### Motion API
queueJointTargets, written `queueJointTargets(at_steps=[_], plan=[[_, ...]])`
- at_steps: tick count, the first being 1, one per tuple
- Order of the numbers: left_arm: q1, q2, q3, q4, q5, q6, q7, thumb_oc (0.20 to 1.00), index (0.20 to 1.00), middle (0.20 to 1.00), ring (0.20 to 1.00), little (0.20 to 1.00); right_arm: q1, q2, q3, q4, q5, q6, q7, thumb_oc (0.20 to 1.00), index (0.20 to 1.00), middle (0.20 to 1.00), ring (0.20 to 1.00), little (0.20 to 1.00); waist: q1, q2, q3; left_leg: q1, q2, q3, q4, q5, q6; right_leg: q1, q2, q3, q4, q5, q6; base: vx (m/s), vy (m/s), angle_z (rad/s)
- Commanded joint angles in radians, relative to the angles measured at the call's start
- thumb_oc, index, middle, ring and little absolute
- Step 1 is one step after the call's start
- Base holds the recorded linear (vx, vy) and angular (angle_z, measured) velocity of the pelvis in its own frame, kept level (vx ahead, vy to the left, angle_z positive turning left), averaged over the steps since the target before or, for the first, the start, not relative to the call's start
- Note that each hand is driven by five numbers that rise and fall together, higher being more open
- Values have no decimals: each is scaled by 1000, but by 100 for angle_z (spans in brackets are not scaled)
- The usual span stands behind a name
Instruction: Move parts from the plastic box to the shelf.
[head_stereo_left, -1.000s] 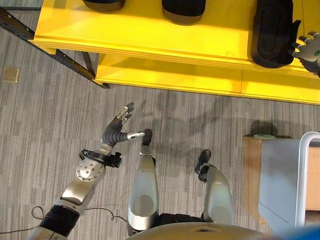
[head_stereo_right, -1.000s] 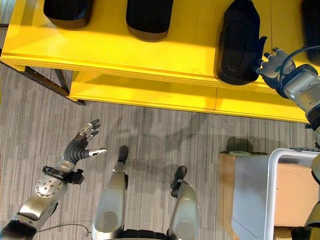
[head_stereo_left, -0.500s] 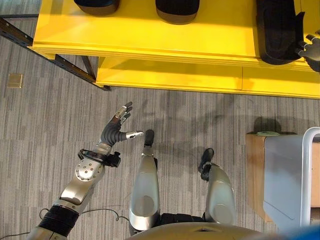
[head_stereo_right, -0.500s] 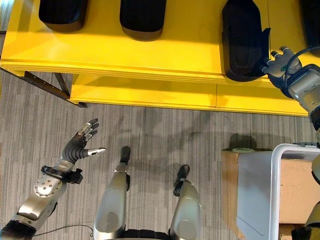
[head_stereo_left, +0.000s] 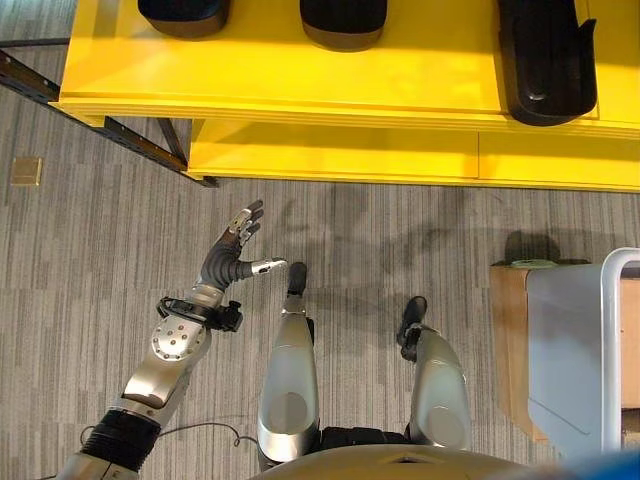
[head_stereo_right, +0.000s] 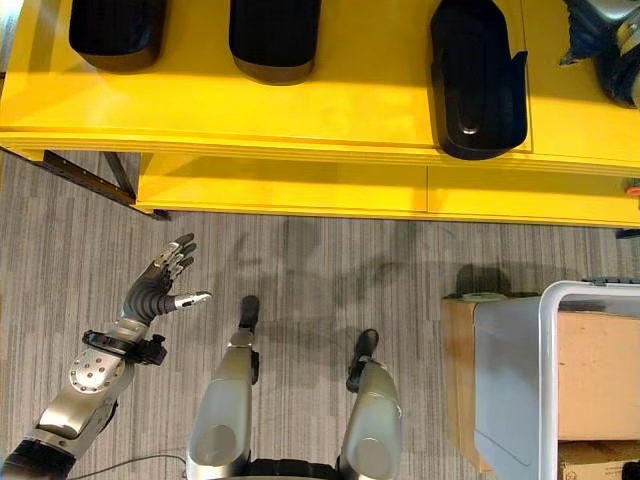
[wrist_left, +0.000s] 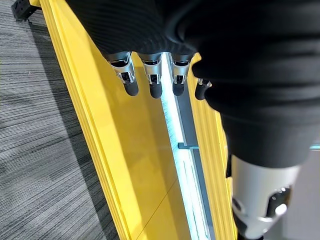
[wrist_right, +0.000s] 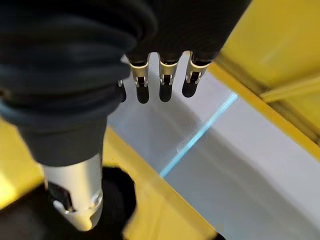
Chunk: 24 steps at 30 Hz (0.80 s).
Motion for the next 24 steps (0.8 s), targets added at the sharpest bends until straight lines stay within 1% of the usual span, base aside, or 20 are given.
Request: queueJointTargets(at_steps=[1,2,3,4,5,6,7,8,9,10,11,14,17,18,21,22,23,24], plan=[[41,-3,44,-76,0,-72,11,1000,1000,1000,1000,1000,-22,-39,-39,1,92,15,-54,1000,1000,1000,1000,1000,-19,-29,-32,-18,54,-20,83,-100,-5,-3,33,21,-19,37,-13,0,0,0],[43,-3,48,-76,2,-72,12,1000,1000,1000,1000,1000,0,-55,-67,-25,103,13,-49,1000,1000,1000,1000,1000,-20,-32,-34,-17,54,-20,84,-101,-5,-2,33,21,-20,37,-13,0,0,0],[43,-3,48,-76,2,-72,12,1000,1000,1000,1000,1000,0,-55,-67,-25,103,13,-49,1000,1000,1000,1000,1000,-20,-32,-34,-17,54,-20,84,-101,-5,-2,33,21,-20,37,-13,0,0,0],[43,-32,62,-75,8,-71,21,1000,1000,1000,1000,1000,106,-88,-220,-130,150,4,-56,1000,1000,1000,1000,1000,-36,-24,-36,-15,55,-16,87,-106,-4,0,34,25,-22,37,-13,0,0,0],[45,-44,72,-71,9,-67,24,1000,1000,1000,1000,1000,281,-83,-421,-204,180,4,-58,1000,1000,1000,1000,1000,-42,-28,-39,-16,55,-15,91,-109,-1,4,35,26,-26,40,-14,0,0,0],[42,-49,77,-72,13,-64,26,1000,1000,1000,1000,1000,347,-82,-501,-252,193,-2,-53,1000,1000,1000,1000,1000,-48,-29,-40,-19,54,-15,91,-103,1,1,35,27,-30,46,-15,0,0,0],[41,-80,88,-70,19,-60,35,1000,1000,1000,1000,1000,500,-39,-681,-330,238,-18,-70,1000,1000,1000,1000,1000,-68,-20,-41,-14,57,-12,98,-115,3,5,36,31,-27,40,-14,5,12,-6],[44,-85,93,-73,24,-58,34,1000,1000,1000,1000,1000,616,-15,-796,-385,237,-26,-78,1000,1000,1000,1000,1000,-77,-22,-44,-14,56,-12,100,-118,5,6,37,31,-29,41,-13,7,8,-10],[45,-76,92,-74,24,-57,34,1000,1000,1000,1000,1000,655,-14,-835,-397,233,-24,-77,1000,1000,1000,1000,1000,-72,-28,-45,-18,55,-14,98,-111,6,5,36,29,-32,47,-14,7,11,-12],[51,-83,101,-74,28,-53,35,1000,1000,1000,1000,1000,814,31,-984,-491,225,-37,-72,1000,1000,1000,1000,1000,-80,-29,-48,-13,56,-10,106,-124,8,9,37,35,-29,39,-12,-13,25,-9],[56,-79,104,-78,32,-51,35,1000,1000,1000,1000,1000,998,81,-1150,-587,194,-44,-75,1000,1000,1000,1000,1000,-78,-34,-54,-16,53,-8,105,-118,12,8,33,35,-35,48,-13,19,24,-8],[58,-83,106,-88,41,-48,44,1000,1000,1000,1000,1000,1181,194,-1290,-704,194,-63,-64,1000,1000,1000,1000,1000,-79,-31,-58,-11,50,-5,113,-131,12,15,31,40,-31,40,-10,-4,19,-7],[61,-84,103,-96,56,-44,44,1000,1000,1000,1000,1000,1301,274,-1359,-787,164,-66,-48,1000,1000,1000,1000,1000,-80,-28,-63,-10,47,0,113,-127,14,17,27,43,-37,46,-9,-12,18,-10],[61,-93,103,-97,77,-44,57,1000,1000,1000,1000,1000,1377,351,-1364,-857,120,-69,-38,1000,1000,1000,1000,1000,-87,-26,-66,-3,47,6,119,-132,15,16,29,55,-36,47,-7,0,0,0],[63,-96,102,-99,90,-44,64,1000,1000,1000,1000,1000,1419,392,-1360,-886,93,-72,-32,1000,1000,1000,1000,1000,-93,-24,-67,1,50,11,120,-132,16,16,28,62,-37,48,-6,-3,1,-1],[62,-96,98,-99,99,-48,67,1000,1000,1000,1000,1000,1433,396,-1344,-889,51,-69,-43,1000,1000,1000,1000,1000,-97,-23,-68,4,50,15,114,-129,16,15,28,66,-41,52,-4,0,0,0],[64,-98,96,-102,102,-47,63,1000,1000,1000,1000,1000,1441,403,-1336,-891,48,-70,-35,1000,1000,1000,1000,1000,-97,-22,-68,10,52,17,117,-138,15,18,29,68,-35,43,-3,0,0,0],[61,-98,90,-102,103,-50,62,1000,1000,1000,1000,1000,1442,408,-1315,-882,26,-64,-34,1000,1000,1000,1000,1000,-98,-20,-68,7,51,18,116,-129,16,14,29,70,-40,52,-3,-23,-7,-6]])
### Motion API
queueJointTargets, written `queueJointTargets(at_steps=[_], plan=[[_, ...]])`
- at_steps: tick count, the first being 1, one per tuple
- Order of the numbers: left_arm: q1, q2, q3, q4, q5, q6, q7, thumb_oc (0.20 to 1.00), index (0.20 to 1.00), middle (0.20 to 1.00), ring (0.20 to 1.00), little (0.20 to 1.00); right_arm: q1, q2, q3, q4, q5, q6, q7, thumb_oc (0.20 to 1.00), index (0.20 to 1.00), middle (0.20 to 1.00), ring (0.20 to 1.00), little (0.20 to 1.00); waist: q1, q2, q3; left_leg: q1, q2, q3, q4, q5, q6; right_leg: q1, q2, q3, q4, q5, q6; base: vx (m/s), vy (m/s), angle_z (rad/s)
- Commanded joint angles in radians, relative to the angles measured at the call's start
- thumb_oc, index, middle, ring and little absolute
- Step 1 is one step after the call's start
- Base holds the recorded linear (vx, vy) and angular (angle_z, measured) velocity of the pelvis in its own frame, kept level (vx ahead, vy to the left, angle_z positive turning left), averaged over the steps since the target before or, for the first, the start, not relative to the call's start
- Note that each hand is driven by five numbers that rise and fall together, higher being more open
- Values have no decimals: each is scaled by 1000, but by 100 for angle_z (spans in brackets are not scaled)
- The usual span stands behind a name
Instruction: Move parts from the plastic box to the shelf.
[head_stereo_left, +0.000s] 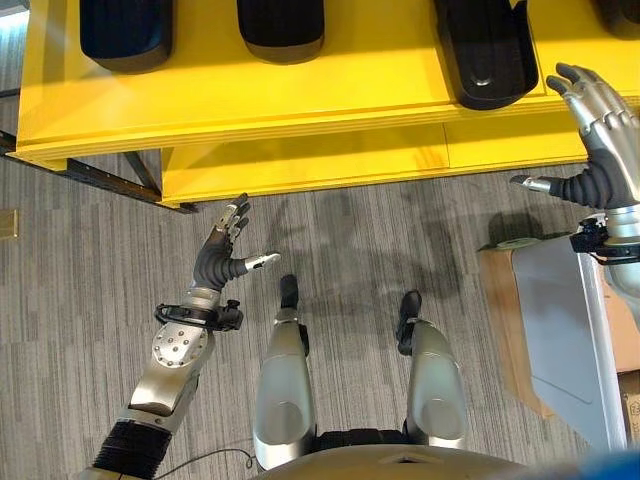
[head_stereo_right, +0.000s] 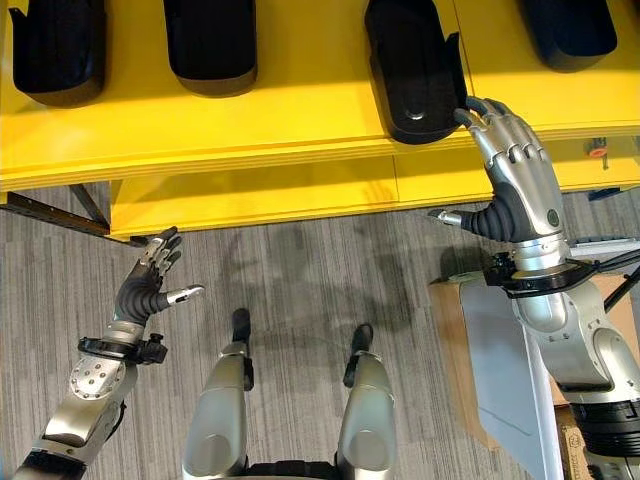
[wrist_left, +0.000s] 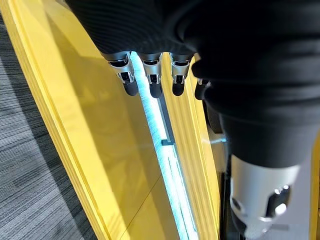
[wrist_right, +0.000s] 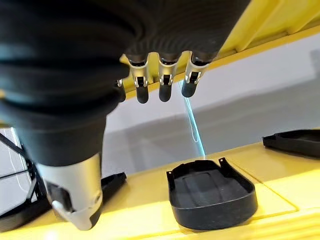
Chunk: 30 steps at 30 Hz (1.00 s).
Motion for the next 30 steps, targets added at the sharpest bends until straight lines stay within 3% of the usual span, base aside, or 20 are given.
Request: queueJointTargets(at_steps=[1,10,19,30], plan=[[22,9,-1,-57,26,-45,13,1000,1000,1000,1000,1000,-85,-27,53,58,-46,4,-19,1000,1000,1000,1000,1000,7,-23,-55,14,37,-15,49,-71,6,23,19,30,-56,65,1,-44,-4,-6],[-3,7,-28,-41,23,-50,15,1000,1000,1000,1000,1000,-216,39,254,295,18,44,4,1000,1000,1000,1000,1000,15,-9,-31,20,38,-11,68,-80,2,22,15,42,-36,53,-3,-12,-7,-3],[-4,6,-24,-27,13,-56,15,1000,1000,1000,1000,1000,-248,112,285,428,152,43,13,1000,1000,1000,1000,1000,20,4,-23,21,37,-13,68,-75,2,19,13,41,-31,57,-5,-1,-2,0],[4,21,-21,-28,-1,-59,-6,1000,1000,1000,1000,1000,-329,80,308,543,204,49,16,1000,1000,1000,1000,1000,30,13,-10,13,38,-13,66,-70,1,9,15,37,-21,54,-7,0,0,0]])
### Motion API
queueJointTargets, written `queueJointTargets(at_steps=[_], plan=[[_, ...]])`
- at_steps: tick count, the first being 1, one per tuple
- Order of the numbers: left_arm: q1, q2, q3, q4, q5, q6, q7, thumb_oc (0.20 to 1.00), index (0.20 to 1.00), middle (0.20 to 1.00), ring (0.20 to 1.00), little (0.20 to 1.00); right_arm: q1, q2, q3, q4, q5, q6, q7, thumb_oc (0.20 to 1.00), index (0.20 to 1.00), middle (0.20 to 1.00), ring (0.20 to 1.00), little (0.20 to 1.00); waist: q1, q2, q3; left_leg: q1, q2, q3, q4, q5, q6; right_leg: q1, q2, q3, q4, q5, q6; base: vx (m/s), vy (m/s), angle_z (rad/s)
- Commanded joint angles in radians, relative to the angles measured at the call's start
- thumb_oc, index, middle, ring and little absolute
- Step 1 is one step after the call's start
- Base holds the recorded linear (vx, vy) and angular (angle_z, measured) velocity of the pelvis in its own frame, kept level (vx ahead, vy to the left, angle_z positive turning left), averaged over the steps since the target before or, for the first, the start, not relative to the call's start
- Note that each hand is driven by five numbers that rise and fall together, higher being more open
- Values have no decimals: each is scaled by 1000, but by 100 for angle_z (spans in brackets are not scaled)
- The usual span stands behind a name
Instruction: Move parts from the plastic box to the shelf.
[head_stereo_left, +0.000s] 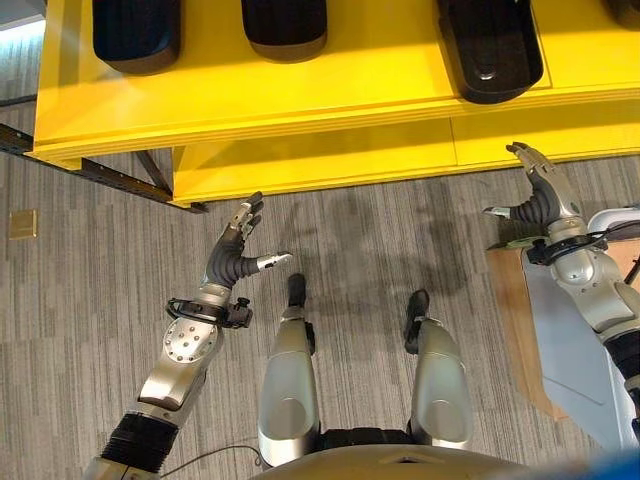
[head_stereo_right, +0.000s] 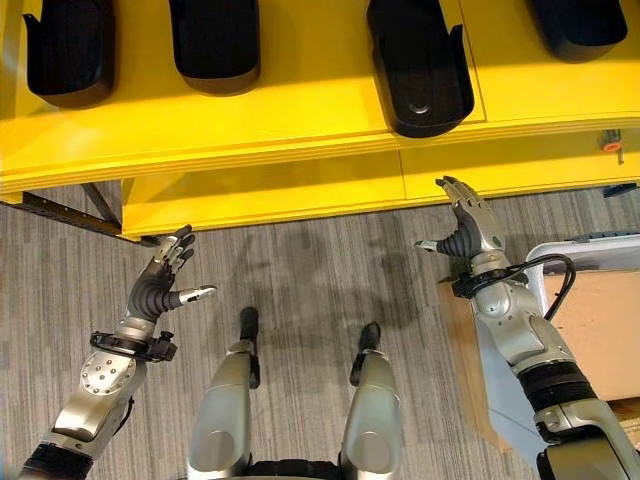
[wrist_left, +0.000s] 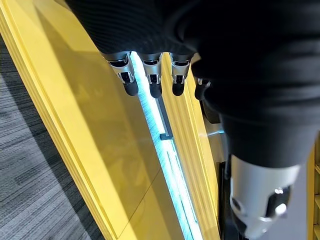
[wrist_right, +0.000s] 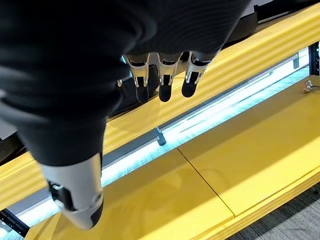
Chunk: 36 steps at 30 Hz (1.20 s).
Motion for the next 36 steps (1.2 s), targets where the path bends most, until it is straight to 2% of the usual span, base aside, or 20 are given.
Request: queueJointTargets(at_steps=[1,12,36], plan=[[33,21,24,-37,-8,-56,-4,1000,1000,1000,1000,1000,-99,-26,12,21,37,-14,-21,1000,1000,1000,1000,1000,6,-24,-30,-1,37,-30,67,-77,0,20,15,15,-43,57,-3,0,0,0],[41,33,17,-49,-23,-50,-19,1000,1000,1000,1000,1000,-202,-92,48,76,73,-11,-17,1000,1000,1000,1000,1000,18,-24,-22,-20,40,-38,71,-72,0,3,15,4,-25,51,-5,9,-9,4],[37,45,23,-58,-46,-50,-11,1000,1000,1000,1000,1000,-325,-126,92,164,143,-10,-30,1000,1000,1000,1000,1000,37,-28,-8,-60,29,-45,78,-75,9,-35,15,0,-2,41,-12,1,0,0]])
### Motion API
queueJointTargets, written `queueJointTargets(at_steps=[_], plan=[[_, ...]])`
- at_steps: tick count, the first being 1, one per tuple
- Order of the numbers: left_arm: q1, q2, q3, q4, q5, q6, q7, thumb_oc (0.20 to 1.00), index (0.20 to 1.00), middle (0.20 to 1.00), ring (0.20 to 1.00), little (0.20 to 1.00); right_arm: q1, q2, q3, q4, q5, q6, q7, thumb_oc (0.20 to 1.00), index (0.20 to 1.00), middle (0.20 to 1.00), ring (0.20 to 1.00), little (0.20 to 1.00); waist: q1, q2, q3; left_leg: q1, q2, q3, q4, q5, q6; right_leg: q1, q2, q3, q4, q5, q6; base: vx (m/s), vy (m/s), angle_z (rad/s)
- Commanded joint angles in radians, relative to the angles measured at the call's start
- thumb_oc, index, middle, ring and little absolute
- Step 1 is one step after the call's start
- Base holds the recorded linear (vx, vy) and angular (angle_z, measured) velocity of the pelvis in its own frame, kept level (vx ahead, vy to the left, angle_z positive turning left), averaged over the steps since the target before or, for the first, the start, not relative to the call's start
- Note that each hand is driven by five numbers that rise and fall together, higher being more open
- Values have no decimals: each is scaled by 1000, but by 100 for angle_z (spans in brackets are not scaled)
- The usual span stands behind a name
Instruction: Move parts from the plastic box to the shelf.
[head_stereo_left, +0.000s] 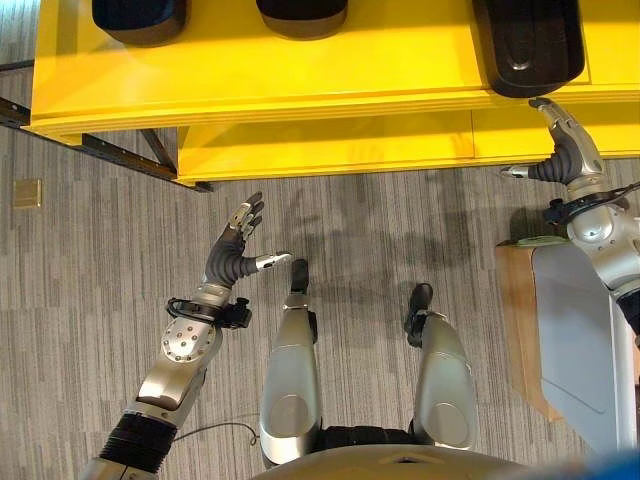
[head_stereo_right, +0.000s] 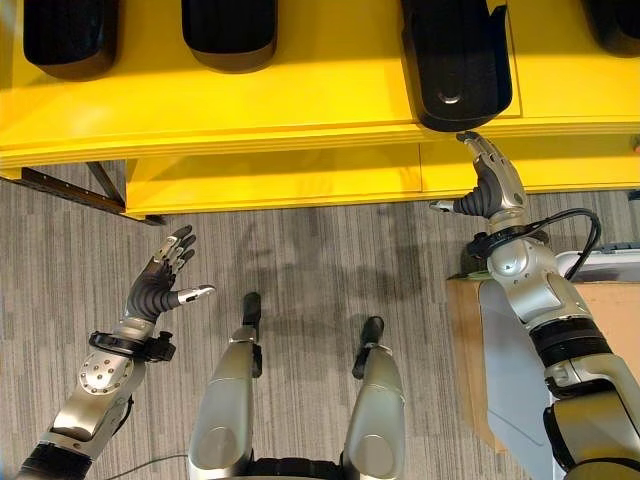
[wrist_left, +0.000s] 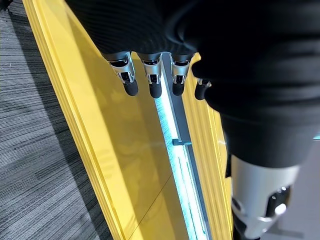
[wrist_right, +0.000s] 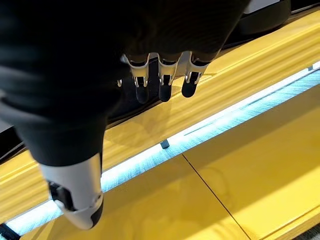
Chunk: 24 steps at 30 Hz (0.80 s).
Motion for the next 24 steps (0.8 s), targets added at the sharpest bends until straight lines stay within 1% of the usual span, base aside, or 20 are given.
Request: queueJointTargets(at_steps=[1,17,24], plan=[[39,38,26,-60,-8,-49,9,1000,1000,1000,1000,1000,-101,-48,15,0,31,-17,-33,1000,1000,1000,1000,1000,4,-22,-19,-3,28,-19,75,-79,14,16,18,24,-39,62,-8,0,0,0],[45,41,41,-67,-20,-59,18,1000,1000,1000,1000,1000,-199,-91,39,-12,42,-28,-50,1000,1000,1000,1000,1000,14,-31,-21,-14,29,-22,87,-89,15,5,20,26,-29,59,-9,0,0,0],[52,43,51,-70,-21,-60,22,1000,1000,1000,1000,1000,-243,-91,63,29,58,-22,-57,1000,1000,1000,1000,1000,24,-35,-22,-23,26,-28,88,-87,15,5,22,23,-30,60,-11,-1,-1,2]])
